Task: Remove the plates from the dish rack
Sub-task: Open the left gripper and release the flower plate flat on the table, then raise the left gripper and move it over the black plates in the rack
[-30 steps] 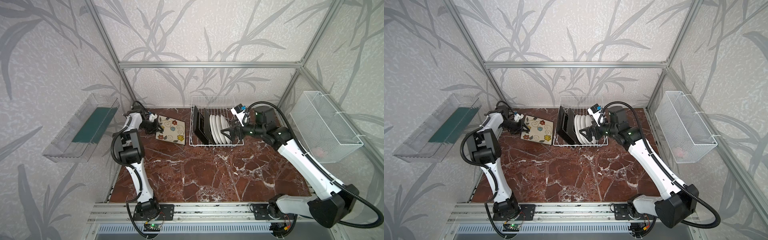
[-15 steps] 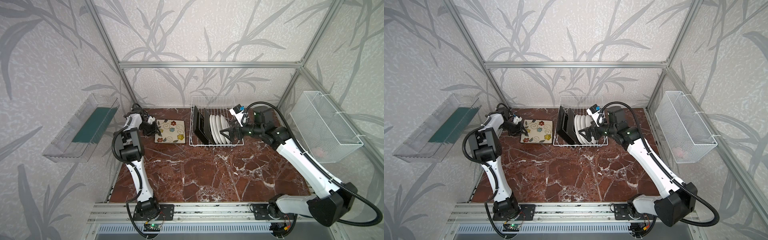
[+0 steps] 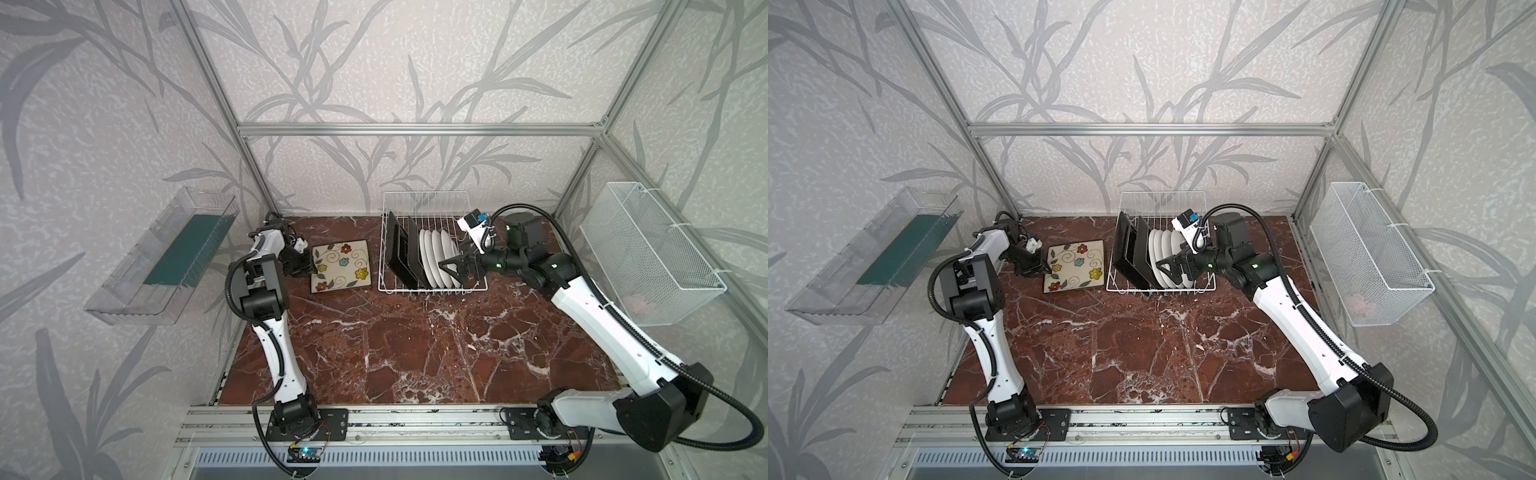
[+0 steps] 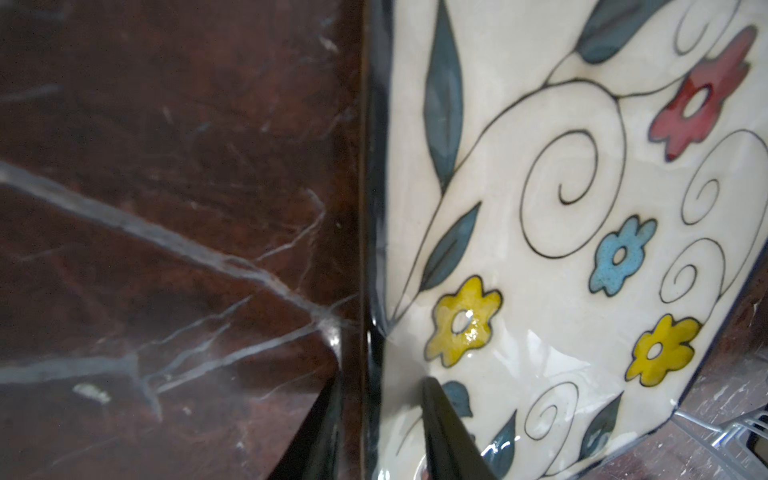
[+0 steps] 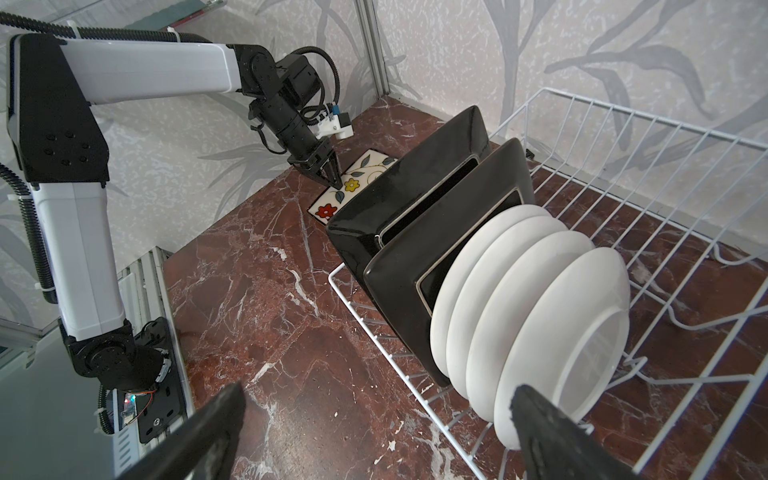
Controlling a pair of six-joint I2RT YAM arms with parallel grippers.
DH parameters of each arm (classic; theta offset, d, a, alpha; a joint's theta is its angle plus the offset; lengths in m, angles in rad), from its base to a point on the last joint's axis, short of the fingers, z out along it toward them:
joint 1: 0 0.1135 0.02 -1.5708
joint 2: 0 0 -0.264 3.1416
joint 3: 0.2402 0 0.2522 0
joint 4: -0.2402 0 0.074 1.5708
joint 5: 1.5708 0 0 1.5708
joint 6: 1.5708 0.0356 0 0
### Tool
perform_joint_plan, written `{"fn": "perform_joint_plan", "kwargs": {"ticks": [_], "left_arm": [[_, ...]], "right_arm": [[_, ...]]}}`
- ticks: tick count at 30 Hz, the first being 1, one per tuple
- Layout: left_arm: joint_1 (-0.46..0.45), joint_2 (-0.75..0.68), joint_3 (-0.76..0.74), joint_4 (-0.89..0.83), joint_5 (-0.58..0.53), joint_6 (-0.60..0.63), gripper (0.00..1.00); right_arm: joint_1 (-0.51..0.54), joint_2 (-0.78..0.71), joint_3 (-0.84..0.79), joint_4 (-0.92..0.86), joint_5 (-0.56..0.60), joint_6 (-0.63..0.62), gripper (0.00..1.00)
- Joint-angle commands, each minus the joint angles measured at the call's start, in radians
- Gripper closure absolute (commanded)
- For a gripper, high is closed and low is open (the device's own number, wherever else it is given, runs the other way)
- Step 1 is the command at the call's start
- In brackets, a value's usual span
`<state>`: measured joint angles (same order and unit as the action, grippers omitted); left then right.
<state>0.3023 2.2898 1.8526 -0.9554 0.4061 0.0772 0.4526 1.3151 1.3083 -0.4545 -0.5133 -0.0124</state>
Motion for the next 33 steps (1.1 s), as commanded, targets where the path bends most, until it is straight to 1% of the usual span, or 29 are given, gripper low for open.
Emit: {"fn": "perform_joint_plan", "kwargs": {"ticks": [1, 5, 9, 10, 13, 15, 16, 17, 18, 19, 24, 28, 30, 33], "left_arm": [[0.003, -0.034, 0.015, 0.012, -0.022, -0.025, 0.55], [0.002, -0.105, -0.009, 0.058, 0.011, -0.069, 0.41], [-0.002, -0.187, -0.031, 0.090, 0.067, -0.118, 0.32], [-0.004, -0.209, -0.037, 0.099, 0.091, -0.133, 0.28], [-0.024, -0.273, -0.049, 0.112, 0.130, -0.160, 0.21], [-0.048, -0.307, -0.044, 0.097, 0.124, -0.159, 0.12], [-0.063, -0.323, -0.040, 0.085, 0.123, -0.156, 0.11], [-0.078, -0.339, -0.038, 0.076, 0.120, -0.154, 0.07], [-0.093, -0.354, -0.036, 0.070, 0.113, -0.153, 0.06], [-0.109, -0.375, -0.038, 0.067, 0.106, -0.153, 0.01], [-0.174, -0.454, -0.011, 0.039, 0.095, -0.178, 0.01], [-0.207, -0.519, 0.000, 0.053, 0.148, -0.233, 0.01], [-0.231, -0.549, -0.002, 0.060, 0.163, -0.240, 0.01], [-0.277, -0.578, 0.016, 0.020, 0.175, -0.239, 0.01]], "right_arm": [[0.006, -0.007, 0.027, -0.016, 0.007, -0.002, 0.01], [0.006, -0.016, 0.019, -0.019, 0.016, 0.000, 0.01], [0.006, -0.034, 0.006, -0.017, 0.027, -0.002, 0.01], [0.006, -0.039, 0.002, -0.016, 0.030, -0.001, 0.01], [0.006, -0.051, -0.006, -0.012, 0.042, 0.003, 0.01], [0.006, -0.057, -0.009, -0.009, 0.048, 0.007, 0.01], [0.006, -0.059, -0.012, -0.008, 0.050, 0.009, 0.01], [0.006, -0.062, -0.013, -0.008, 0.050, 0.011, 0.01], [0.006, -0.065, -0.014, -0.007, 0.051, 0.012, 0.01], [0.006, -0.068, -0.015, -0.006, 0.054, 0.012, 0.01], [0.006, -0.088, -0.019, -0.005, 0.070, 0.014, 0.01], [0.006, -0.102, -0.028, -0.006, 0.091, 0.017, 0.01], [0.006, -0.111, -0.039, 0.004, 0.113, 0.024, 0.01], [0.006, -0.126, -0.064, 0.025, 0.133, 0.035, 0.01]]}}
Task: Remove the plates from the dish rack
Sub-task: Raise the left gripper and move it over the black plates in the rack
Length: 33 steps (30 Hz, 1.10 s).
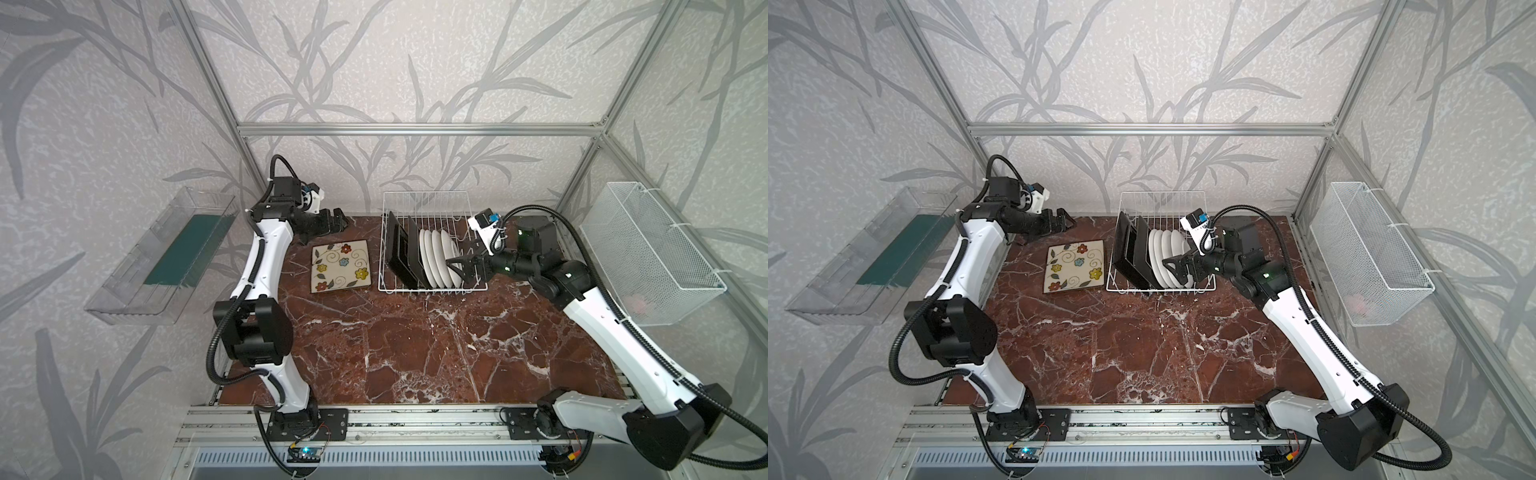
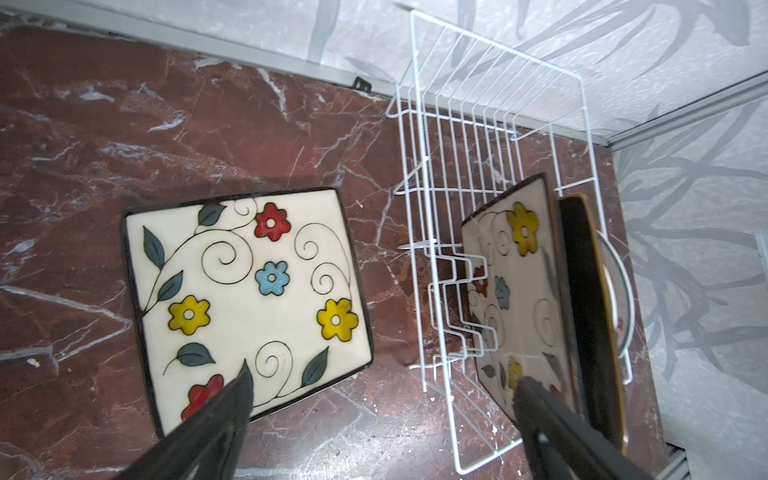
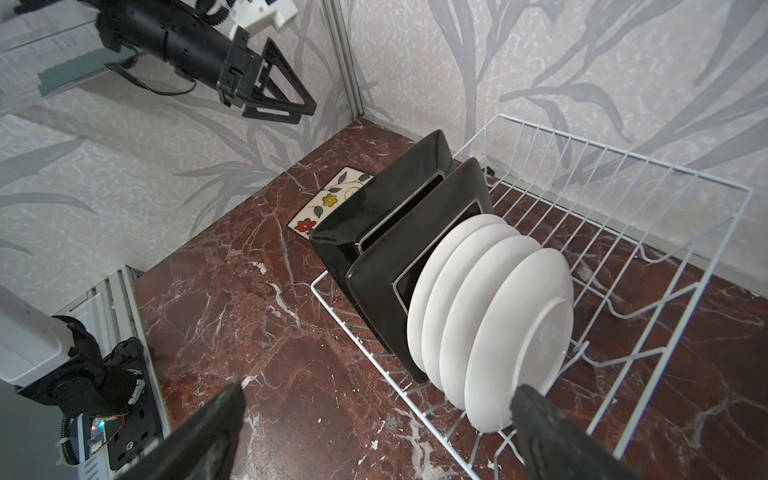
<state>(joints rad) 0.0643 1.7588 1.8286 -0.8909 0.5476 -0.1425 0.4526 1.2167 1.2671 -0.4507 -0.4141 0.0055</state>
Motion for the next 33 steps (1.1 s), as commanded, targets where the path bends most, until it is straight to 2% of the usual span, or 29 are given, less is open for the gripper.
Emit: {"fn": "perform_joint_plan", "kwargs": {"ticks": [1, 10, 15, 20, 24, 33], "left_arm": [[-0.059, -0.055, 0.040, -0.055, 0.023, -0.020, 0.01], [-0.205, -0.148, -0.007, -0.046, -0.025, -0.079, 0.01], [-0.241, -0.139, 0.017, -0.078, -0.072, -0.097, 0.01], [-0.308, -0.113, -0.043, -0.056, -0.139, -0.110, 0.06], [-0.354, -0.081, -0.059, -0.047, -0.185, -0.119, 0.10], [-0.393, -0.011, -0.072, -0.008, -0.244, -0.146, 0.30]], "right_arm": [[0.006, -0.031, -0.028, 0.021, 0.039, 0.019, 0.01], [0.006, -0.053, -0.074, 0.030, 0.060, 0.049, 0.01], [0.006, -0.099, -0.135, 0.082, 0.073, 0.093, 0.01], [0.005, -0.113, -0.160, 0.095, 0.074, 0.120, 0.01], [0.006, -0.120, -0.170, 0.101, 0.072, 0.132, 0.01], [0.007, -0.141, -0.198, 0.110, 0.070, 0.131, 0.01]]}}
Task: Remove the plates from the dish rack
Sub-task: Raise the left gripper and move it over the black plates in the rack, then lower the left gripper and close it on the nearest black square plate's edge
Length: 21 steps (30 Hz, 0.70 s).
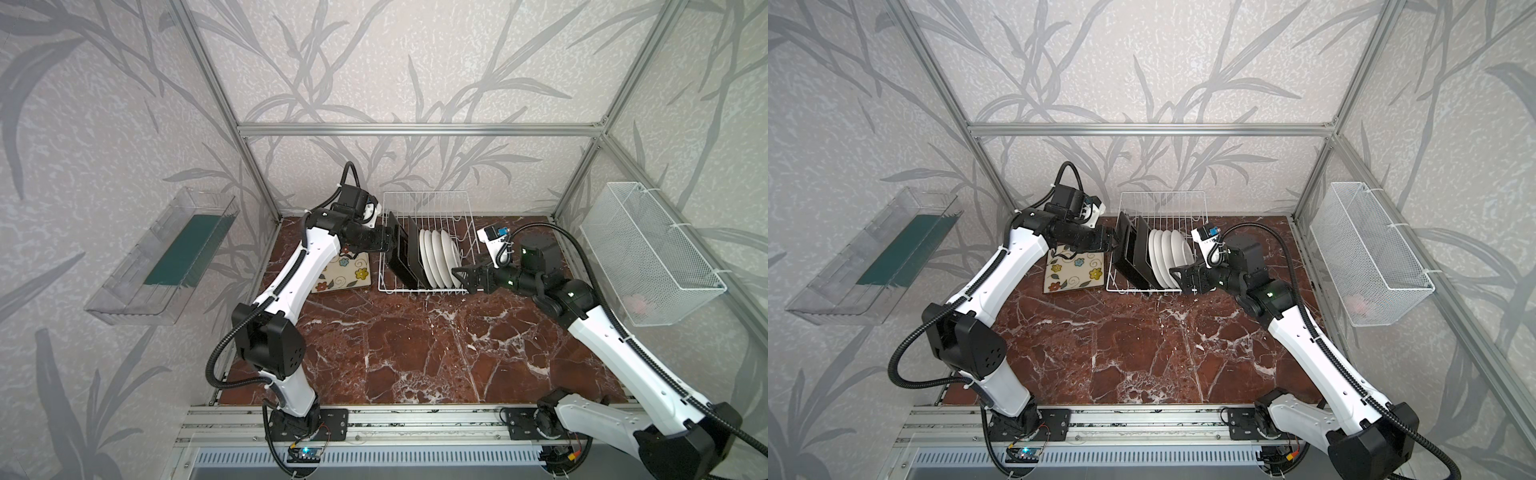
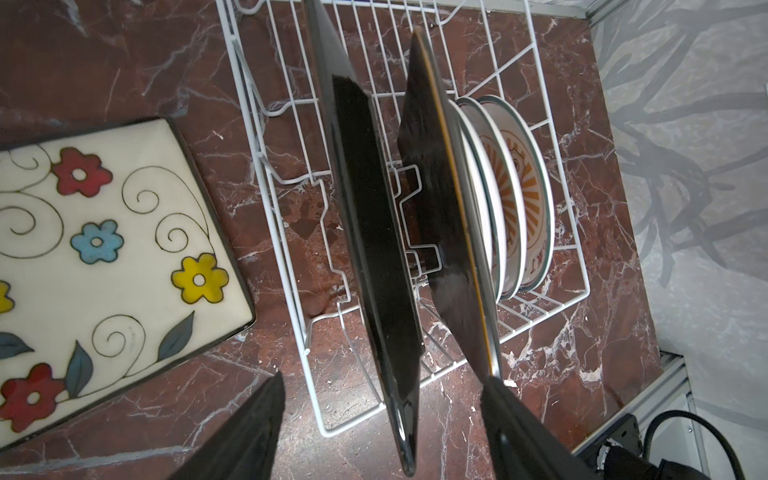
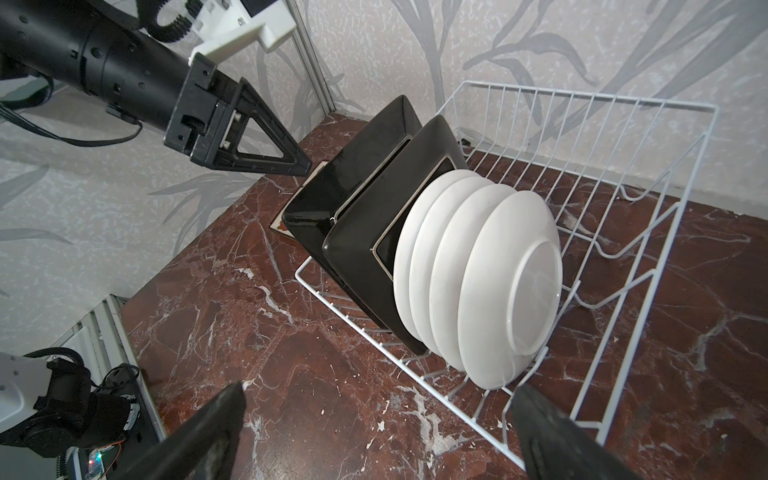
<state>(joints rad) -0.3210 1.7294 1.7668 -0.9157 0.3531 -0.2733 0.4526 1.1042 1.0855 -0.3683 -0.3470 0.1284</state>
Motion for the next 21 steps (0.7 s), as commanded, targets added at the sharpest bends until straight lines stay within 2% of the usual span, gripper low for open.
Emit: {"fn": "perform_joint_plan", "kwargs": {"ticks": [1, 6, 15, 21], "left_arm": [[-0.010, 0.030, -0.010, 0.020, -0.048, -0.016, 0.33], [-0.029, 0.079, 0.008, 0.050, -0.043, -0.036, 0.43], [-0.046, 0.162, 0.069, 0.052, -0.017, -0.038, 0.44], [-0.048, 0.213, 0.100, 0.053, -0.012, -0.022, 0.48]], "right_arm": [[0.007, -0.033, -0.024, 0.032, 0.006, 0.011, 0.01], [0.007, -0.032, -0.018, 0.013, 0.005, -0.006, 0.01], [0.007, -0.033, -0.026, 0.014, 0.021, -0.009, 0.01], [0.008, -0.027, -0.021, 0.012, 0.021, -0.012, 0.01]]}}
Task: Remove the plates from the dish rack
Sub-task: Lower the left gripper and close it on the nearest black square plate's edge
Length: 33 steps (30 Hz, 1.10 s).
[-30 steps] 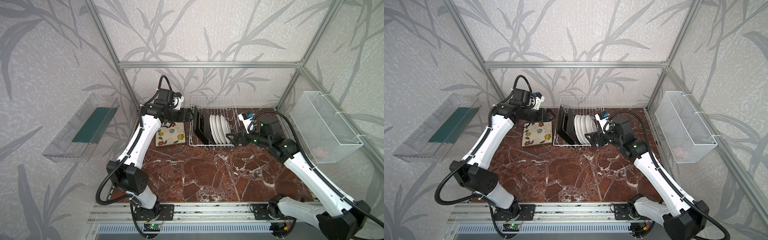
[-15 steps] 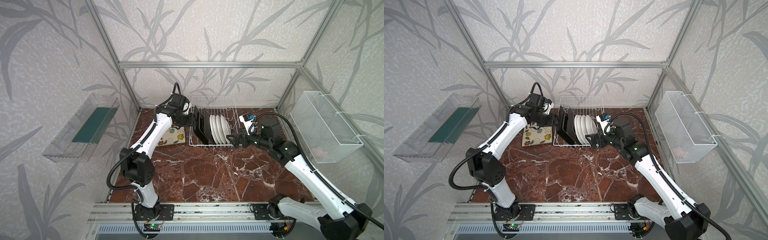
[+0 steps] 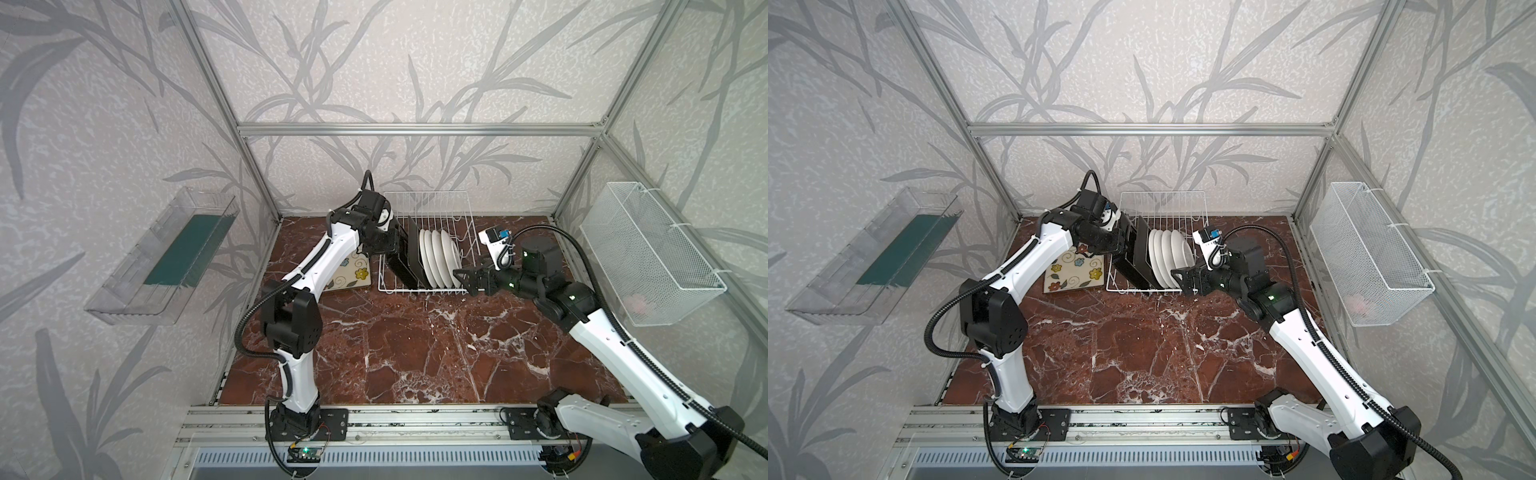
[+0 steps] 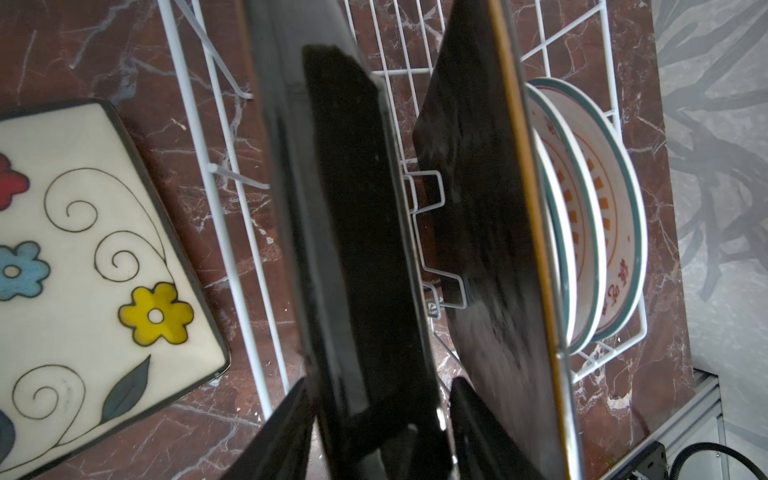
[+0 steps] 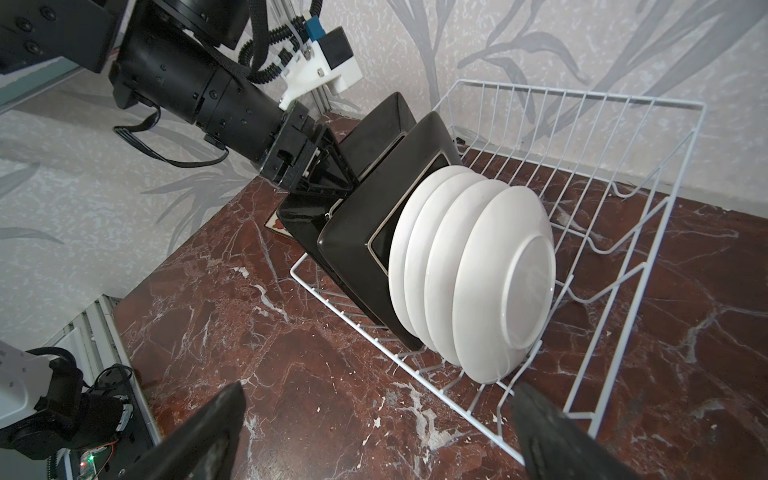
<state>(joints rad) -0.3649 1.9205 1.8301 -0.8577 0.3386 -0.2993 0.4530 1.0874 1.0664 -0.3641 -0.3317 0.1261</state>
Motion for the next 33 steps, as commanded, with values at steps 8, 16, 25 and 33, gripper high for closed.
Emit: {"fn": "perform_joint_plan", "kwargs": {"ticks": [8, 16, 25, 33], "left_arm": [[-0.005, 0.056, 0.064, -0.016, 0.032, 0.011, 0.53], [-0.005, 0.061, 0.057, -0.020, 0.043, -0.006, 0.59], [-0.004, 0.070, 0.048, -0.018, 0.055, -0.022, 0.60], [-0.003, 0.075, 0.048, -0.011, 0.071, -0.040, 0.67]], "right_arm": [[0.007, -0.006, -0.006, 0.006, 0.002, -0.013, 0.01], [0.007, -0.004, -0.004, 0.004, -0.004, -0.017, 0.01], [0.007, -0.011, -0.007, -0.001, -0.008, -0.022, 0.01], [0.007, -0.005, -0.009, 0.004, -0.010, -0.025, 0.01]]}}
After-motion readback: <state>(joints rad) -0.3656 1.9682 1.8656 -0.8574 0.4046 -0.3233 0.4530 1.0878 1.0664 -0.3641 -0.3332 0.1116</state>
